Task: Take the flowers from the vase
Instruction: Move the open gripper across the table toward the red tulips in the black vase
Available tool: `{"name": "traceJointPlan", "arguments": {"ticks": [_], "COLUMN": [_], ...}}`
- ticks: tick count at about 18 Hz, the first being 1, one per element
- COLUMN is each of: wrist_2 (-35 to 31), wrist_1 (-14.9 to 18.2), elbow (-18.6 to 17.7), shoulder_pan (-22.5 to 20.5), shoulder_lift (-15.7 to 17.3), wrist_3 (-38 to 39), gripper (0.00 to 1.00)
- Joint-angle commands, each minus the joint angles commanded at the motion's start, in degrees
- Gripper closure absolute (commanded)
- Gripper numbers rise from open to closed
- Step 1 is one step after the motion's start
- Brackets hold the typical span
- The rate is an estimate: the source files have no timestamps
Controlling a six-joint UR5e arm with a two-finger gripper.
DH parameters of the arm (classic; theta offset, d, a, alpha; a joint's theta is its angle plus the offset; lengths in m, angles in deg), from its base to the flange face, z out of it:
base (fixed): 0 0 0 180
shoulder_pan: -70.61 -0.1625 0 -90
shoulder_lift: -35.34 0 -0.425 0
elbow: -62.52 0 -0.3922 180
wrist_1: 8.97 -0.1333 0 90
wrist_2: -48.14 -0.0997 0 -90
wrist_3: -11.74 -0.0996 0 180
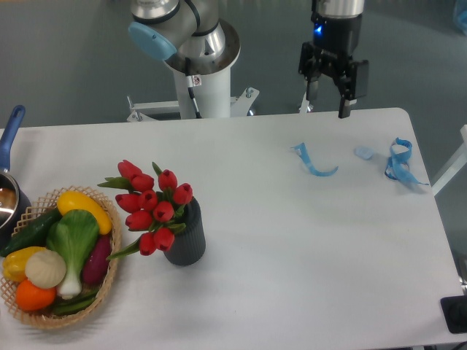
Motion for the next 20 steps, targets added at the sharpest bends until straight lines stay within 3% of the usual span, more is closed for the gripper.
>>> {"name": "traceJointPlan", "arguments": {"ticks": [5, 9, 12, 15, 20], "wrist_2": [7.83, 9.23, 11.25, 18.28, 18.82], "wrist_1": [-0.17, -1.93, -6.67, -8.34, -9.31], "elbow": [-0.09, -0.52, -2.89, -4.39, -4.13], "shoulder_pan": [5.1, 10.63, 11.95, 12.66, 16.43], "shoulder_lift": [-2.19, -4.56, -5.18, -6.24, -8.87], "wrist_3": [14.61, 18.56, 20.6, 21.83, 22.19], "gripper": [0.0, 0.0, 0.0, 0.0, 0.0]}}
